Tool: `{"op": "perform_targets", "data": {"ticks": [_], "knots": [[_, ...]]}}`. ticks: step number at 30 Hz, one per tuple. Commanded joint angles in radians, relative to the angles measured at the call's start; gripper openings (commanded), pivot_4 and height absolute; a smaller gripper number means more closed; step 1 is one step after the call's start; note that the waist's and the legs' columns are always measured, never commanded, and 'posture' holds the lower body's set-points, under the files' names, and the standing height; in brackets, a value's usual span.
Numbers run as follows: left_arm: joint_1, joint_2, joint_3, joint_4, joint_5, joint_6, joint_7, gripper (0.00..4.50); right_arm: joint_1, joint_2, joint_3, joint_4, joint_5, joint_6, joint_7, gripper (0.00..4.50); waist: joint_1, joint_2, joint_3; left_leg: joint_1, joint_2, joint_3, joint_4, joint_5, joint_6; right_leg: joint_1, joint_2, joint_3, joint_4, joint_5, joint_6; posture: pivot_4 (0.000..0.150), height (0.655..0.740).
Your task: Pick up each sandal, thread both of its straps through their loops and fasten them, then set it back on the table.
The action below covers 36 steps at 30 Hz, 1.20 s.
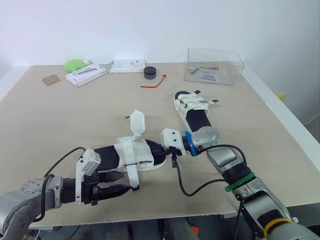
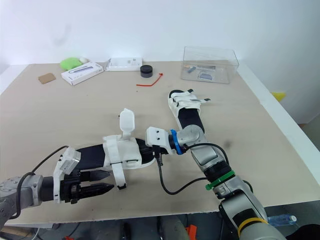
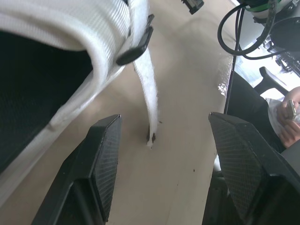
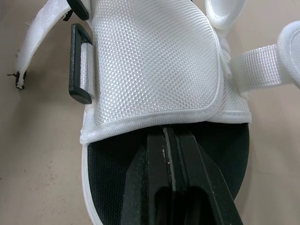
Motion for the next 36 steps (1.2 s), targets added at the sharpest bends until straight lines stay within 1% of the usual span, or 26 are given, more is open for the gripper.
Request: {"op": "perform_targets", "data": {"ticks": [1, 8, 9, 10, 12, 14, 15, 16, 18, 21, 23, 27, 32, 36], "knots": [[-0.017, -0.019, -0.041, -0.013, 0.002, -0.018, 0.016, 3.05, 0.014, -0.019, 0.028, 0.046, -0.056, 0.023, -0.002, 0.00, 0.000, 0.000, 0.000, 0.000, 0.000, 0.000, 0.000, 0.000, 0.000, 0.000, 0.000, 0.000, 0.000, 0.000, 0.000, 0.150, 0.7400], [-0.095, -0.077, -0.113, 0.037, -0.010, -0.002, 0.062, 3.05, 0.018, -0.022, 0.026, 0.034, -0.055, 0.027, -0.005, 0.00, 0.000, 0.000, 0.000, 0.000, 0.000, 0.000, 0.000, 0.000, 0.000, 0.000, 0.000, 0.000, 0.000, 0.000, 0.000, 0.150, 0.7400], [-0.102, -0.077, -0.116, 0.045, -0.008, -0.002, 0.062, 2.68, 0.020, -0.024, 0.025, 0.030, -0.054, 0.028, -0.004, 0.00, 0.000, 0.000, 0.000, 0.000, 0.000, 0.000, 0.000, 0.000, 0.000, 0.000, 0.001, 0.000, 0.000, 0.000, 0.000, 0.150, 0.7400], [-0.110, -0.078, -0.120, 0.058, -0.008, 0.002, 0.061, 2.54, 0.022, -0.026, 0.024, 0.026, -0.053, 0.029, -0.003, 0.00, 0.000, 0.000, 0.000, 0.000, 0.000, 0.000, 0.000, 0.000, 0.000, 0.000, 0.001, 0.000, 0.000, 0.000, 0.000, 0.150, 0.7400], [-0.116, -0.075, -0.119, 0.071, -0.023, 0.010, 0.054, 1.84, 0.025, -0.030, 0.022, 0.023, -0.054, 0.028, -0.004, 0.00, 0.000, 0.000, 0.000, 0.000, 0.000, 0.000, 0.000, 0.000, 0.000, 0.000, 0.001, 0.000, 0.000, 0.000, 0.000, 0.150, 0.7400], [-0.113, -0.070, -0.094, 0.064, -0.082, 0.040, 0.048, 0.84, 0.026, -0.032, 0.021, 0.022, -0.054, 0.029, -0.004, 0.00, 0.000, 0.000, 0.000, 0.000, 0.000, 0.000, 0.000, 0.000, 0.000, 0.000, 0.001, 0.000, 0.000, 0.000, 0.000, 0.150, 0.7400], [-0.111, -0.066, -0.083, 0.060, -0.109, 0.055, 0.047, 0.25, 0.026, -0.033, 0.021, 0.021, -0.054, 0.030, -0.005, 0.00, 0.000, 0.000, 0.000, -0.001, 0.000, 0.000, 0.000, 0.000, 0.000, 0.000, 0.000, 0.000, 0.000, 0.000, 0.000, 0.150, 0.7400], [-0.107, -0.059, -0.073, 0.054, -0.129, 0.066, 0.045, 0.07, 0.026, -0.033, 0.021, 0.021, -0.054, 0.031, -0.005, 0.00, 0.000, 0.000, 0.000, -0.001, 0.000, 0.000, 0.000, 0.000, 0.000, 0.000, 0.000, 0.000, 0.000, 0.000, 0.000, 0.150, 0.7400], [-0.052, -0.016, -0.021, 0.018, -0.195, 0.093, 0.010, 0.07, 0.026, -0.034, 0.021, 0.020, -0.055, 0.030, -0.007, 0.00, 0.000, -0.001, 0.000, -0.001, 0.000, 0.000, 0.000, -0.001, 0.000, -0.001, 0.000, 0.000, -0.001, 0.000, 0.000, 0.150, 0.7400], [0.031, 0.021, 0.000, -0.038, -0.214, 0.091, 0.001, 0.07, 0.031, -0.034, 0.023, 0.017, -0.054, 0.031, -0.007, 0.00, 0.000, 0.000, 0.000, -0.001, 0.000, 0.000, -0.002, -0.001, -0.001, -0.001, 0.000, 0.000, -0.001, -0.002, 0.000, 0.150, 0.7400], [0.074, 0.033, 0.000, -0.065, -0.203, 0.072, -0.005, 0.07, 0.036, -0.033, 0.025, 0.013, -0.053, 0.032, -0.006, 0.00, 0.000, 0.000, 0.000, -0.001, 0.000, 0.000, -0.002, -0.001, -0.001, -0.001, -0.001, 0.000, -0.001, -0.002, 0.000, 0.150, 0.7400], [0.099, 0.020, -0.023, -0.084, -0.182, 0.040, 0.015, 0.07, 0.037, -0.027, 0.029, 0.016, -0.054, 0.029, -0.007, 0.00, 0.001, 0.000, 0.000, -0.001, 0.000, 0.000, -0.002, -0.001, -0.002, -0.001, -0.001, 0.000, -0.001, -0.002, 0.001, 0.150, 0.7400], [0.125, 0.029, -0.057, -0.101, -0.106, -0.025, 0.006, 0.07, 0.033, -0.026, 0.031, 0.020, -0.054, 0.027, -0.006, 0.00, 0.001, 0.000, 0.000, 0.000, 0.000, 0.000, -0.002, -0.001, -0.002, -0.001, 0.000, 0.000, -0.001, -0.002, 0.000, 0.150, 0.7400], [0.156, 0.076, -0.083, -0.115, -0.009, -0.099, -0.052, 0.07, 0.028, -0.026, 0.032, 0.029, -0.057, 0.022, -0.003, 0.00, 0.001, 0.000, 0.000, 0.000, 0.000, 0.000, -0.003, -0.001, -0.002, -0.001, 0.000, 0.000, -0.001, -0.003, 0.000, 0.150, 0.7400]]}}
